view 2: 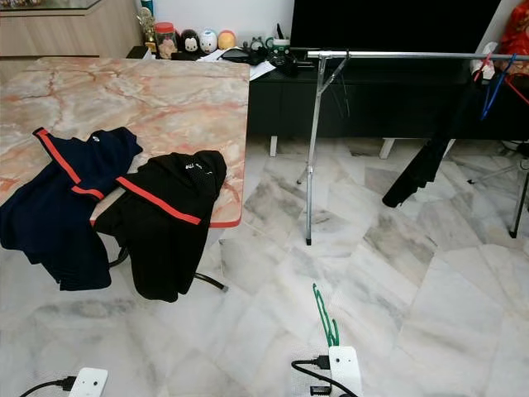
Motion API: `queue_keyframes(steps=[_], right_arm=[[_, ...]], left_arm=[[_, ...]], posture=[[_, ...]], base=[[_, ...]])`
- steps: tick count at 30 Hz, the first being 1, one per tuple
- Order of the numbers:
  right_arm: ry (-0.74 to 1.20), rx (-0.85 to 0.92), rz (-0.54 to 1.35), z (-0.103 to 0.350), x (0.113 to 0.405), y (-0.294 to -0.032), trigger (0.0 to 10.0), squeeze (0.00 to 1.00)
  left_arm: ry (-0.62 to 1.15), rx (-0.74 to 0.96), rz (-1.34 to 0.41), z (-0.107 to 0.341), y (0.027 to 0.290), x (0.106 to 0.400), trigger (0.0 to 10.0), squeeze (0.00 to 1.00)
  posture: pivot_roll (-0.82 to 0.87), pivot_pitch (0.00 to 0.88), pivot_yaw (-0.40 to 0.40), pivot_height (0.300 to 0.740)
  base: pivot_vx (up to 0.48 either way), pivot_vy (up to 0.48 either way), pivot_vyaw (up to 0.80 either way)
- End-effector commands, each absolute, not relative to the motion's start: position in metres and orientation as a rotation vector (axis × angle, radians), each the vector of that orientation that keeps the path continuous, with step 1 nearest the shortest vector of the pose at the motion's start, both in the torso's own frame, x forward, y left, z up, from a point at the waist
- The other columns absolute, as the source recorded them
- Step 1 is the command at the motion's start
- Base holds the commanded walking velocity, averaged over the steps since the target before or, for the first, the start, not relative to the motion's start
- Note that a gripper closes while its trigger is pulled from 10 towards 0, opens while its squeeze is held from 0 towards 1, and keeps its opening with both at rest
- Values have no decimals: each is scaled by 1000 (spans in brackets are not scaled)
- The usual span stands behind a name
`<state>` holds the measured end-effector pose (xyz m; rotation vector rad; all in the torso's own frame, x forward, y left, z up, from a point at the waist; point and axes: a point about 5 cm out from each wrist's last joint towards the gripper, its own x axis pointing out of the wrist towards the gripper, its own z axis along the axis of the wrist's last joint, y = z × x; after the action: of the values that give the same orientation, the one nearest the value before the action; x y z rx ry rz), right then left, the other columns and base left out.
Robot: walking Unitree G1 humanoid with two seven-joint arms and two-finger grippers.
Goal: Hang hanger
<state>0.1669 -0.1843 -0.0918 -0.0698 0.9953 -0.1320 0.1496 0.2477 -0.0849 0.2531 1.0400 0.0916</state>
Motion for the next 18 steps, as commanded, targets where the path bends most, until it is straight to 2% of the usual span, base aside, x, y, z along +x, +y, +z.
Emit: queue_keyframes(steps=[1,10,16,18], right_arm=[[993,-48,-154,-92,165,-185,10000,0],[996,-36,-144,-93,166,-183,10000,0],[999,-132,-56,-92,168,-182,10000,0],[999,-117,-93,-92,167,-183,10000,0]], left_arm=[[1049,271,76,-87,245,148,10000,0],[1051,302,41,-87,240,152,10000,0],[1051,299,43,-87,239,151,10000,0],[1052,299,41,-88,239,151,10000,0]], posture=[[14,0,-64,740],[11,0,-57,740],[13,0,-58,740],[15,0,-60,740]], base=[[0,0,0],[0,0,0],[0,-257,0],[0,-259,0]])
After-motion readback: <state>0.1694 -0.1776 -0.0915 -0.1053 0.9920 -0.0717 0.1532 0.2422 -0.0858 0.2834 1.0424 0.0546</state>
